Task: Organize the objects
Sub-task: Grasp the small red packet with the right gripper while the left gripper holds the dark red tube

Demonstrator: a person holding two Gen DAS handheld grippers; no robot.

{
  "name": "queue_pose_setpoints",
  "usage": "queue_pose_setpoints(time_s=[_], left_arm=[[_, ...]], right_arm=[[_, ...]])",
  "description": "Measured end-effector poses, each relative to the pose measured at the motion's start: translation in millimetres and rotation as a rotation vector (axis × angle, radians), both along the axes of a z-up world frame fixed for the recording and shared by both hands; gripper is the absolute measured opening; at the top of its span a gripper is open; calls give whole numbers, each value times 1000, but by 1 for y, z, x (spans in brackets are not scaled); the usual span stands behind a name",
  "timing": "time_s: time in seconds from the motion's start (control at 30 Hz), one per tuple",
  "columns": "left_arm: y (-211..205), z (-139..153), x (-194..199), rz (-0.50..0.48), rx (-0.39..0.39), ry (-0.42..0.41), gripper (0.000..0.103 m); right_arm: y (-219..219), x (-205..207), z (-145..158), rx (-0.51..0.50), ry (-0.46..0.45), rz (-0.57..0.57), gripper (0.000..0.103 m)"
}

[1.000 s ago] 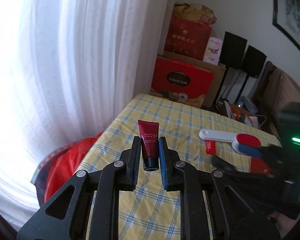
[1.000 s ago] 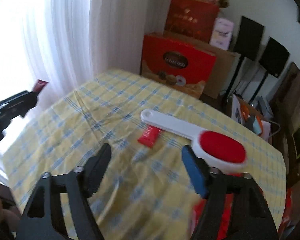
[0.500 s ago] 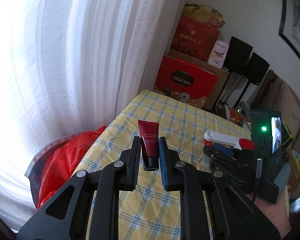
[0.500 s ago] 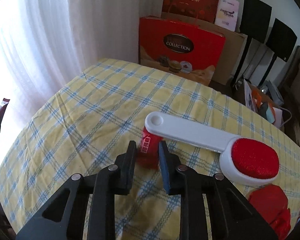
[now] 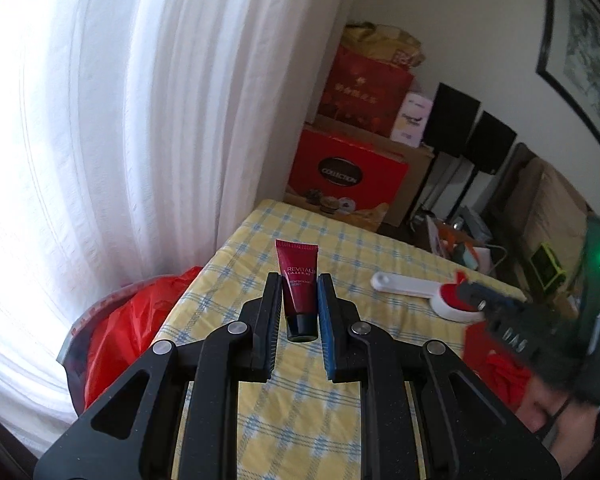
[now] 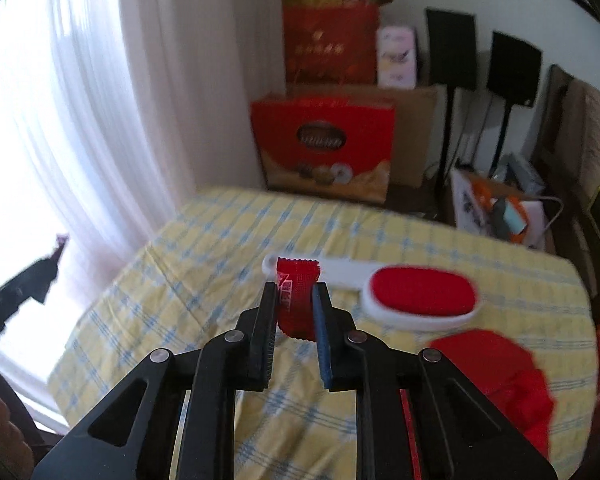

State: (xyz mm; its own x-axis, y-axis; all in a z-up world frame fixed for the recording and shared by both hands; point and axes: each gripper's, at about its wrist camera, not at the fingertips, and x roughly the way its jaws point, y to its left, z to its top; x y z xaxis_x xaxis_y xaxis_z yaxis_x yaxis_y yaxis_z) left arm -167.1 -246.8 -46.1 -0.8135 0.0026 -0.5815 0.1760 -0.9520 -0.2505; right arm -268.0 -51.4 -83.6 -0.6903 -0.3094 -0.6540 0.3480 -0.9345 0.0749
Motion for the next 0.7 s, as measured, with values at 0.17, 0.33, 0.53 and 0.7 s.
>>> queue_pose_setpoints(time_s=[0.17, 0.33, 0.53, 0.7], left_arm=[[7, 28, 18, 22, 13, 37, 16], [13, 56, 36, -5, -5, 75, 16], [27, 78, 52, -52, -22, 88, 16], [43, 103, 72, -102, -29, 129, 16]], right_arm=[[13, 21, 41, -9, 67, -5, 16], [25, 62, 73, -41, 141, 1, 16], [51, 118, 93, -124, 200, -61, 16], [80, 157, 93, -143, 199, -123, 16]])
